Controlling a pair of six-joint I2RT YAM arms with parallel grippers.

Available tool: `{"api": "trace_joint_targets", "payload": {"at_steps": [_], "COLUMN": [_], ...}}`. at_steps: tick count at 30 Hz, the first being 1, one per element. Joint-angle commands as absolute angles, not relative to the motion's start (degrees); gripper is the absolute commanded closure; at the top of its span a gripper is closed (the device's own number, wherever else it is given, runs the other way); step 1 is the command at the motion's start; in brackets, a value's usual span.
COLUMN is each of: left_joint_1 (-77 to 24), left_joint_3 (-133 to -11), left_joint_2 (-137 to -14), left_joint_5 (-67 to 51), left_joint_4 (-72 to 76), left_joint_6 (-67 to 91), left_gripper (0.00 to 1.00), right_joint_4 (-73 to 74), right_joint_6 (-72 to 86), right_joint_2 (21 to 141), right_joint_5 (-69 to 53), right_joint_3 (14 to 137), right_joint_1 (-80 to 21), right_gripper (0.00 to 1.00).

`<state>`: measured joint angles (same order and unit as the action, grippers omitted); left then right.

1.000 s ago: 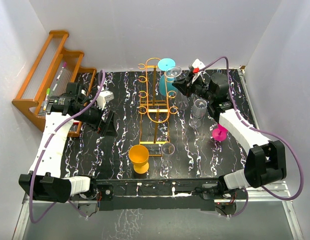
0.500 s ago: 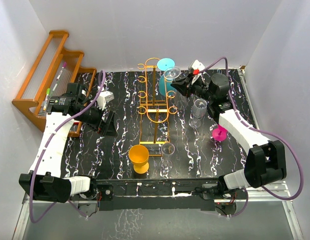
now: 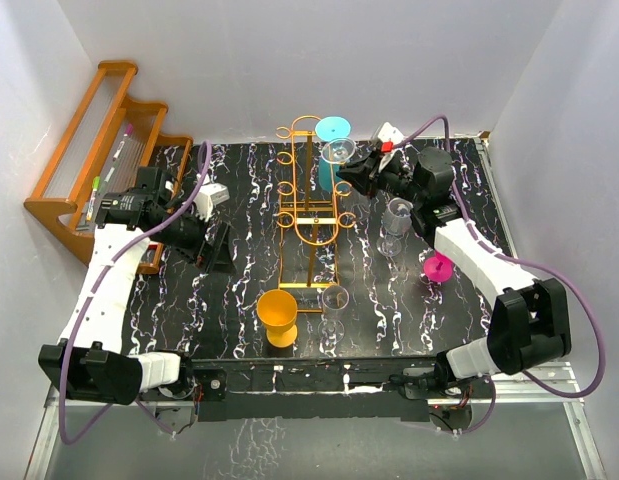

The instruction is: Place the wine glass upside down on the wine glass rack

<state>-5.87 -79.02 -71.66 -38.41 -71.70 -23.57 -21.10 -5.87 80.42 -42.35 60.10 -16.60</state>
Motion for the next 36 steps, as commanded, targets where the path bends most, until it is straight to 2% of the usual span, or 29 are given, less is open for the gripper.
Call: {"api": "trace_joint_targets", "payload": {"at_steps": [1, 5, 10, 18, 20, 24, 27, 32, 36], "left_joint_1": [-7.0, -9.2, -15.8, -19.4, -19.6, -19.8, -19.9, -20.5, -21.1], "left_joint_3": [-77.4, -75.5, -75.7, -75.9, -75.8, -74.9, -74.3, -70.1, -66.0], "left_joint_2": [-71.3, -70.0, -72.1, -72.9, -72.5, -71.0, -70.3, -69.1, -66.3], "left_joint_5": [-43.1, -47.7, -45.9, -42.6, -41.9, -42.9, -43.7, -42.7, -41.9], "left_joint_4": [-70.4, -68.1, -68.0, -67.7, -67.3, -65.9, -65.0, -60.7, -56.4], "left_joint_6": [-22.8, -21.7, -20.8, -19.7, -19.2, -17.7, -16.9, -16.1, -15.7], "left_gripper": [0.03, 0.03, 0.04, 0.15, 0.18, 0.23, 0.24, 0.26, 0.26], "right_joint_4": [-24.4, -24.5, -23.7, -20.7, -19.1, -15.5, -15.1, -15.8, -16.9], "right_joint_6": [-6.2, -6.9, -9.3, -12.6, -13.8, -16.0, -14.7, -9.7, -6.8], "right_joint_2": [81.5, 81.9, 81.7, 78.7, 77.6, 74.6, 72.1, 67.1, 62.3], "right_joint_5": [-43.2, -41.5, -38.8, -34.7, -32.4, -26.0, -18.4, -3.1, 3.0], "right_joint_3": [61.1, 60.6, 60.1, 59.9, 60.0, 59.8, 59.5, 59.7, 59.3], "right_joint_1": [-17.1, -17.1, -17.1, -17.0, -16.9, -16.9, -16.9, -16.9, -16.9], "right_gripper": [0.80, 0.72, 0.63, 0.58, 0.52, 0.40, 0.33, 0.28, 0.26]}}
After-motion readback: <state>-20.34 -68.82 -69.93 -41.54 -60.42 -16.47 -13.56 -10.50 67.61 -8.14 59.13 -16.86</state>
